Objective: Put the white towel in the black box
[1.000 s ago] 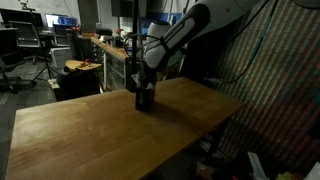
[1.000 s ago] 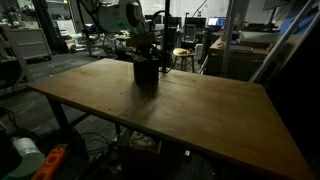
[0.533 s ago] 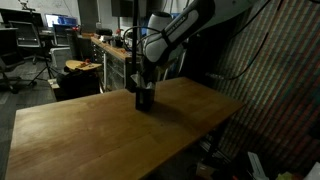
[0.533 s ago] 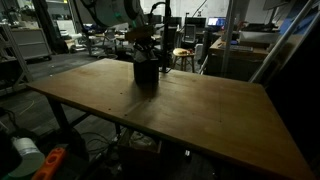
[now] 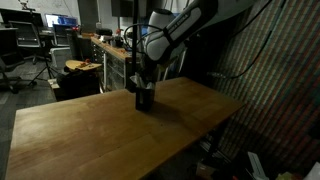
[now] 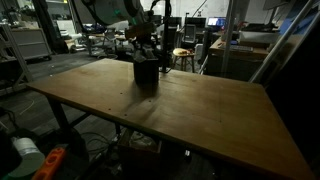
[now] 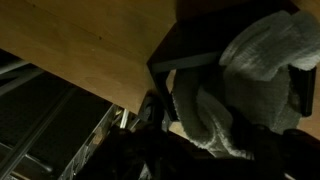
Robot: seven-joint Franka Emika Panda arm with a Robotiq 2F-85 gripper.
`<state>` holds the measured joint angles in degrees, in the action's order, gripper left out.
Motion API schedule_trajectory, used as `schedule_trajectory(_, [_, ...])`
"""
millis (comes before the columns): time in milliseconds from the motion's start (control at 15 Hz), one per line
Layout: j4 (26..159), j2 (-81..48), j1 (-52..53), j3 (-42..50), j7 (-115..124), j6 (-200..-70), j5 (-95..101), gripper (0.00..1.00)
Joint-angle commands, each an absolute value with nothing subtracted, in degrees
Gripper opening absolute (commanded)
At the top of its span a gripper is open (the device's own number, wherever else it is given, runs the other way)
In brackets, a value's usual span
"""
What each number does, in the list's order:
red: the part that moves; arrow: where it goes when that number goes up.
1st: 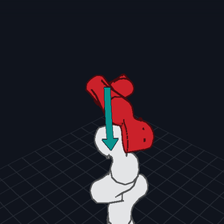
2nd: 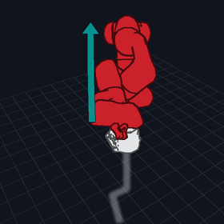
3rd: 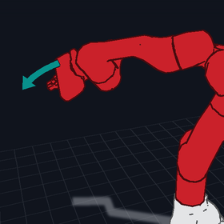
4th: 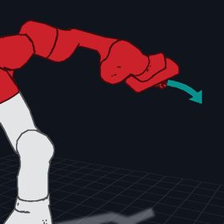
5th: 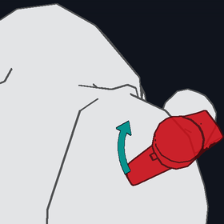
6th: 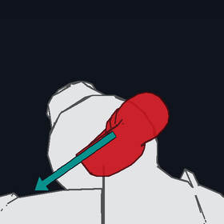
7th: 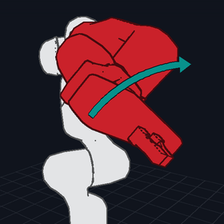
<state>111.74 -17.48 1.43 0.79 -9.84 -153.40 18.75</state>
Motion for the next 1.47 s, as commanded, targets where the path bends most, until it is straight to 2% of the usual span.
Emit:
schedule_trajectory(0, [113.4,-15.0,2.5,2.0,-7.6,-153.4,20.6,0.98])
schedule_trajectory(667, [115.8,-9.9,2.6,1.1,-7.0,-150.9,20.3,1.0])
schedule_trajectory(1267, [119.0,-7.4,7.5,-1.9,-1.4,-150.6,23.3,1.0])
schedule_trajectory(1333, [119.0,-7.6,8.0,-2.2,-0.3,-151.3,23.9,0.85])
schedule_trajectory(1400, [118.7,-8.0,8.4,-2.4,0.3,-151.3,24.4,0.99])
